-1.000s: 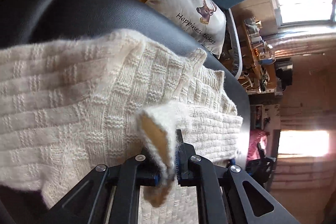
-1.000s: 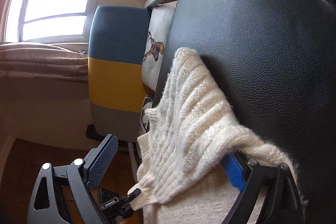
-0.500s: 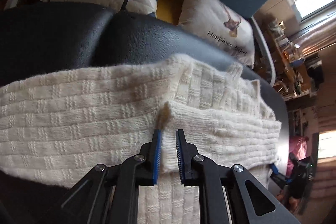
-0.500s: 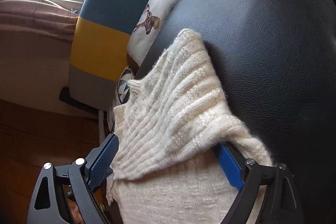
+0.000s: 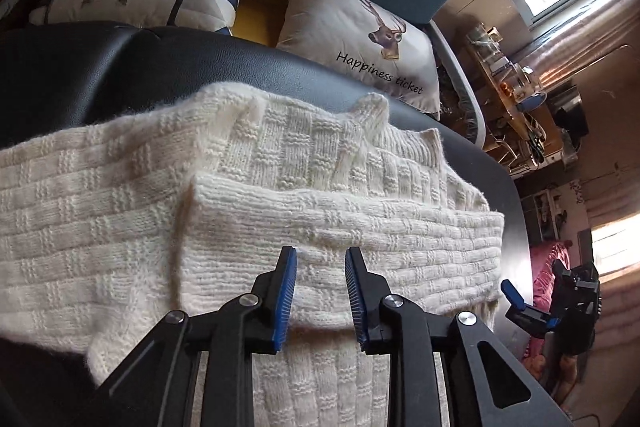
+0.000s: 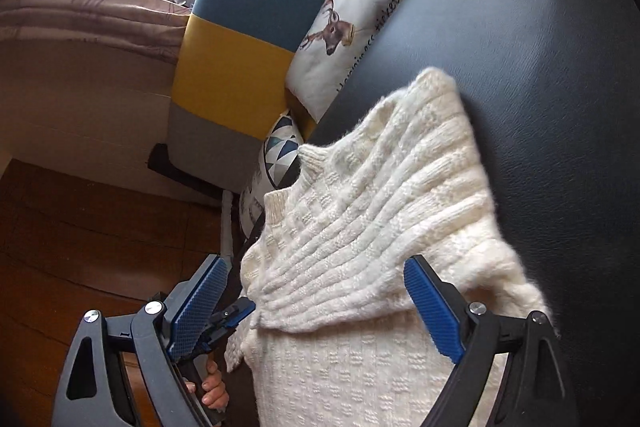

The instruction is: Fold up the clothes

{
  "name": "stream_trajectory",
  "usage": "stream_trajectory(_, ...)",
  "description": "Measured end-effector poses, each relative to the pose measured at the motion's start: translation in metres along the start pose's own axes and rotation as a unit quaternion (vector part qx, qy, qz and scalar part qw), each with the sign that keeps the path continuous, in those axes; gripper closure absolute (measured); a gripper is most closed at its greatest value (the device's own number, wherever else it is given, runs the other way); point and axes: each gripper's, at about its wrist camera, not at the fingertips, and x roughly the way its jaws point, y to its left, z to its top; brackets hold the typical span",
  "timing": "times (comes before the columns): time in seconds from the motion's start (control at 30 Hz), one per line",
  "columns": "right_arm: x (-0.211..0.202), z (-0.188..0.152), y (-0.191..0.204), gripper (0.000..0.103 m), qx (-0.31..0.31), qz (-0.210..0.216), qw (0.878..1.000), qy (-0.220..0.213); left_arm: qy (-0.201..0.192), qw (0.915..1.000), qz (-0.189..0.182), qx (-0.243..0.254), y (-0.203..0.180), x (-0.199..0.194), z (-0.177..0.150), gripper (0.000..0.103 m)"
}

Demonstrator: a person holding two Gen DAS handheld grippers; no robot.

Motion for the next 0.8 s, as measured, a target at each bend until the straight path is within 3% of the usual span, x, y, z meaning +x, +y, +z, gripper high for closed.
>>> stream_trajectory(0.03,0.007,0.001,-0.009,0.014,0.011,-0.021,1.000,0.001,0.002,0.9997,0.024,0.003,0.004,0.006,-0.001,0.076)
stream_trajectory(0.07,0.010,0.002,-0.020,0.043,0.018,-0.057,0.998,-0.006,0.004,0.9988,0.048,0.006,0.008,0.012,-0.003,0.079)
stream_trajectory(0.13,0.003,0.002,-0.045,0.086,0.042,-0.070,0.996,-0.020,-0.005,0.9995,0.031,-0.003,0.019,0.015,-0.007,0.080)
stream_trajectory(0.17,-0.001,0.002,-0.054,0.090,0.052,-0.062,0.997,-0.021,-0.004,0.9997,0.023,-0.004,0.022,0.013,-0.008,0.081)
stream_trajectory(0.27,-0.011,0.002,-0.059,0.085,0.040,-0.041,0.998,-0.009,0.002,0.9994,-0.003,-0.034,0.029,0.008,-0.006,0.080)
stream_trajectory(0.37,-0.024,0.006,-0.025,0.078,-0.052,-0.096,0.994,-0.019,-0.014,0.9995,-0.015,-0.024,0.021,-0.005,-0.004,0.080)
stream_trajectory(0.43,-0.030,0.013,0.002,0.075,-0.127,-0.156,0.979,-0.043,-0.026,0.9993,-0.025,-0.010,0.012,-0.013,-0.003,0.079)
stream_trajectory(0.5,-0.024,0.022,0.022,0.075,-0.180,-0.185,0.965,-0.046,-0.029,0.9991,-0.030,0.009,0.003,-0.016,-0.003,0.079)
stream_trajectory(0.6,0.001,0.036,0.038,0.075,-0.236,-0.237,0.942,-0.029,-0.031,0.9989,-0.006,0.035,-0.006,-0.010,-0.003,0.078)
stream_trajectory(0.73,0.040,0.058,0.034,0.075,-0.288,-0.327,0.900,-0.009,-0.016,0.9987,0.035,0.033,0.007,0.009,-0.006,0.078)
stream_trajectory(0.8,0.062,0.063,0.020,0.078,-0.298,-0.383,0.874,0.024,-0.017,0.9994,0.018,0.024,0.018,0.016,-0.010,0.079)
